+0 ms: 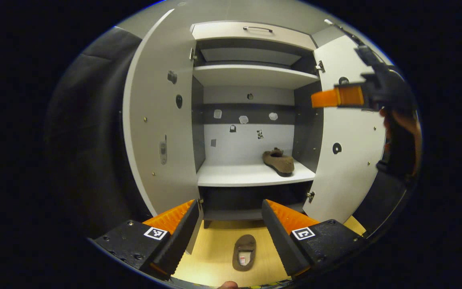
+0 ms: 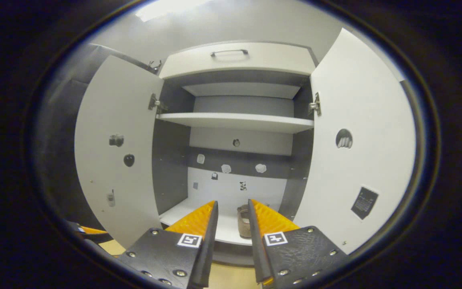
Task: Grab one shoe with the right hand and put it into the shoe cabinet, grab the other shoe with the left hand and put it into the shoe cabinet; then close the right door with the right hand and the left door with the left hand.
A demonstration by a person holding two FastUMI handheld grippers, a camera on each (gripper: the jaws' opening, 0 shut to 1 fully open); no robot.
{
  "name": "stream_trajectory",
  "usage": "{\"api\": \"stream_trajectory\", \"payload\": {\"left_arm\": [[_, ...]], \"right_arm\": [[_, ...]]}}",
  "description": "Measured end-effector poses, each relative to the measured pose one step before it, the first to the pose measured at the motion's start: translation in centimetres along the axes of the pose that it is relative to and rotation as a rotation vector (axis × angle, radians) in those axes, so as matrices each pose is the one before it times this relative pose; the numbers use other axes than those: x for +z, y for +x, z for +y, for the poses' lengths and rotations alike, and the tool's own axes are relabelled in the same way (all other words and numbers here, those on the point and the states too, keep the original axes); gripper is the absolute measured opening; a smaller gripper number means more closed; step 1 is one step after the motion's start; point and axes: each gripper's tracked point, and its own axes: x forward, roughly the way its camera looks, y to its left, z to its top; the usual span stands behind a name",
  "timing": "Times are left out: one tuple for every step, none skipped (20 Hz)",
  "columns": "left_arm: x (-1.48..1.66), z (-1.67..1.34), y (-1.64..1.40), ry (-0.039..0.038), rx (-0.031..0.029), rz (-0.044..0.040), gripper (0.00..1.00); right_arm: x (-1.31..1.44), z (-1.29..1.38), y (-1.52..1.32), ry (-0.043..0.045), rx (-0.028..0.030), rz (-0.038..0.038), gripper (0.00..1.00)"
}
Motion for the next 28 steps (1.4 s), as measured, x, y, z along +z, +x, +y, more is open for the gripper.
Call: {"api": "stream_trajectory", "payload": {"left_arm": [[-0.927, -0.144, 0.556, -0.00231, -0.00842, 0.01644, 0.97], [-0.907, -0.072, 0.658, 0.00211, -0.00594, 0.01775, 0.97], [-1.043, 0.024, 0.613, 0.00462, -0.00384, 0.01735, 0.97], [-0.803, -0.005, 0.777, 0.01038, -0.00393, 0.01135, 0.97], [-0.952, 0.030, 0.887, 0.01200, -0.00080, 0.01406, 0.97], [-0.849, 0.093, 0.899, 0.01400, -0.00237, 0.01514, 0.97], [-1.061, 0.112, 0.952, 0.01241, -0.00236, 0.02023, 0.97], [-1.158, -0.082, 0.983, 0.01214, -0.00588, 0.02277, 0.97], [-1.320, -0.182, 1.062, 0.01173, -0.01067, 0.02698, 0.97], [-1.199, -0.258, 0.852, 0.00672, -0.01218, 0.02884, 0.97], [-1.388, -0.249, 1.086, 0.00278, -0.01204, 0.03678, 0.97], [-1.502, -0.189, 0.983, -0.00905, -0.00733, 0.04296, 0.97], [-1.461, -0.244, 0.864, -0.01515, -0.01419, 0.04145, 0.97], [-1.340, -0.512, 1.019, -0.01837, -0.01572, 0.04147, 0.96], [-1.409, -0.319, 1.172, -0.01410, -0.01301, 0.03561, 0.96], [-1.293, -0.190, 1.199, -0.00470, -0.00791, 0.03246, 0.96], [-1.575, -0.185, 1.353, 0.00239, -0.00732, 0.04222, 0.96], [-1.211, -0.087, 0.971, 0.00667, -0.00872, 0.03998, 0.96], [-1.708, -0.153, 1.095, 0.01072, -0.01286, 0.04622, 0.96], [-1.249, -0.240, 0.931, 0.00882, -0.00857, 0.03500, 0.96], [-1.086, -0.306, 1.017, 0.00899, -0.00690, 0.02700, 0.96], [-0.820, -0.252, 0.826, 0.00761, -0.00724, 0.02325, 0.96], [-0.829, -0.005, 0.735, 0.00592, -0.00451, 0.01904, 0.97], [-0.812, -0.032, 0.821, 0.00702, -0.00444, 0.01706, 0.96], [-0.586, 0.071, 0.741, 0.00157, 0.00246, 0.01634, 0.96], [-0.688, 0.254, 0.793, -0.00310, 0.00828, 0.02154, 0.96], [-0.665, 0.217, 0.564, -0.00823, 0.00301, 0.01539, 0.96], [-0.156, 0.148, 0.519, -0.01692, 0.00282, 0.01204, 0.96]], "right_arm": [[0.555, -0.107, -1.354, -0.00145, 0.00042, -0.01152, 0.42], [0.502, -0.018, -1.153, 0.00241, 0.00301, -0.00643, 0.42], [0.371, 0.060, -1.140, 0.00617, 0.00427, -0.00464, 0.42], [0.339, -0.002, -0.963, 0.00762, 0.00398, -0.00579, 0.42], [0.313, -0.132, -0.790, 0.01004, 0.00016, -0.00492, 0.42], [0.333, -0.145, -0.588, 0.00570, -0.00327, -0.00582, 0.42], [0.235, -0.437, -0.743, 0.00067, -0.00694, -0.00819, 0.42], [0.390, -0.499, -0.451, -0.00813, -0.01395, -0.01223, 0.42], [0.258, -0.724, -0.639, -0.01151, -0.01803, -0.01115, 0.42], [0.259, -0.656, -0.292, -0.01401, -0.01809, -0.00883, 0.42], [0.100, -0.452, -0.443, -0.00913, -0.01646, -0.00868, 0.39], [0.240, -0.391, -0.199, -0.00327, -0.01311, -0.00681, 0.43], [0.168, -0.493, -0.573, 0.00370, -0.01210, -0.00233, 0.43], [0.238, -0.529, -0.425, 0.00771, -0.00875, -0.00130, 0.43], [0.247, -0.519, -0.306, 0.00864, -0.00860, -0.00462, 0.43], [0.415, -0.540, -0.299, 0.00656, -0.00778, -0.00555, 0.43], [0.236, -0.564, -0.137, 0.00348, -0.00751, -0.00596, 0.43], [0.249, -0.606, -0.090, -0.00052, -0.00913, -0.00515, 0.43], [0.147, -0.756, -0.070, -0.00277, -0.01520, -0.00605, 0.43], [0.239, -0.660, -0.068, -0.00109, -0.01514, -0.00338, 0.43], [0.248, -0.442, -0.082, 0.00284, -0.01206, -0.00544, 0.39], [0.259, -0.460, 0.017, 0.00486, -0.01007, -0.00688, 0.40], [0.193, -0.418, 0.051, 0.00431, -0.00915, -0.00995, 0.40], [0.181, -0.373, 0.101, 0.00013, -0.00889, -0.00995, 0.43], [0.111, -0.459, 0.036, -0.00471, -0.01027, -0.00854, 0.43], [0.083, -0.389, 0.033, -0.00535, -0.00812, -0.00556, 0.43], [0.118, -0.169, -0.166, -0.00496, -0.00339, -0.00404, 0.40], [-0.015, -0.074, -0.058, -0.00467, -0.00036, -0.00089, 0.40]]}}
